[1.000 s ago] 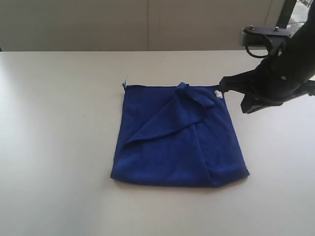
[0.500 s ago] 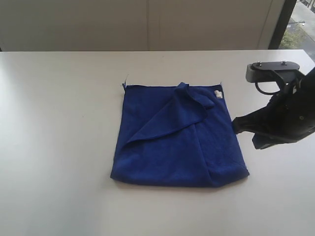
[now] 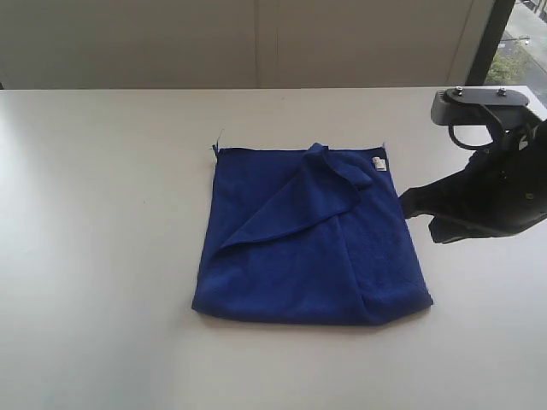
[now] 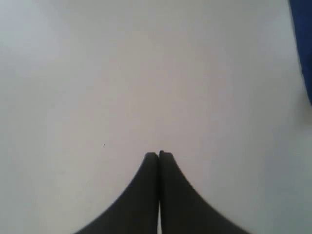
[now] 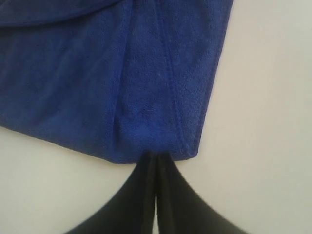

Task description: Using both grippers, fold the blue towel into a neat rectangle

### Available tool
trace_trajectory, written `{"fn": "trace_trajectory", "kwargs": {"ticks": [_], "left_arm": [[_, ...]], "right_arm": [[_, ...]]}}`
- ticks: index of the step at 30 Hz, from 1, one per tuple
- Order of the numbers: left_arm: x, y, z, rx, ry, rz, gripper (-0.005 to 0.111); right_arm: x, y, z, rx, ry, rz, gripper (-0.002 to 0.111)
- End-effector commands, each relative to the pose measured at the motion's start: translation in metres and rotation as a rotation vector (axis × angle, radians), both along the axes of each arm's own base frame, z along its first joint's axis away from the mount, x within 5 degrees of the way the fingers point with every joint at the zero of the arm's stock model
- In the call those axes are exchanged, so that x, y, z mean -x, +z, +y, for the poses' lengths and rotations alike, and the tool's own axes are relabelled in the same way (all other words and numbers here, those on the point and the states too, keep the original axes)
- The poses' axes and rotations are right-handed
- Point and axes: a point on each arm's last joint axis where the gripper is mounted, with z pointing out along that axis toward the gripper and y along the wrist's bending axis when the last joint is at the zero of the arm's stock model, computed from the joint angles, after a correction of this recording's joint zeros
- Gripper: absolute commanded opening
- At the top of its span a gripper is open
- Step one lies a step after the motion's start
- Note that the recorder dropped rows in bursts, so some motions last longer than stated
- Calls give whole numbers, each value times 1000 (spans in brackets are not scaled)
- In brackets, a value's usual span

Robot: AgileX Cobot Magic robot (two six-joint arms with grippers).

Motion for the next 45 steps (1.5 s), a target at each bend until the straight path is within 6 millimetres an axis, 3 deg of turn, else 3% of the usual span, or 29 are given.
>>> {"fn": "trace_trajectory", "kwargs": {"ticks": [1,15,22,31,34,37,41,45], "left_arm": [[2,-1,0,6,7,6,0],[2,-1,0,6,7,6,0],[2,-1,0,6,7,6,0],[-4,2,-5,85,9,-44,0],[-25,7,-25,240,-129,-49,0],[-72,10,-46,364,-285,-5,0],[-113,10,-78,340,-423,49,0],[-141,-1,-135,208,-572,44,0]], "right_arm": [[0,2,-3,5,-1,-28,0],[-1,-10,-2,3,-2,-34,0],[-13,-21,-1,-7,-26,-46,0],[-30,-15,0,-23,-55,-122,0],[-54,-20,1,-22,-56,-116,0],[-79,-28,3,-20,-59,-100,0],[-103,-35,-11,-28,-103,-74,0],[-132,-45,-23,-53,-92,-78,0]]}}
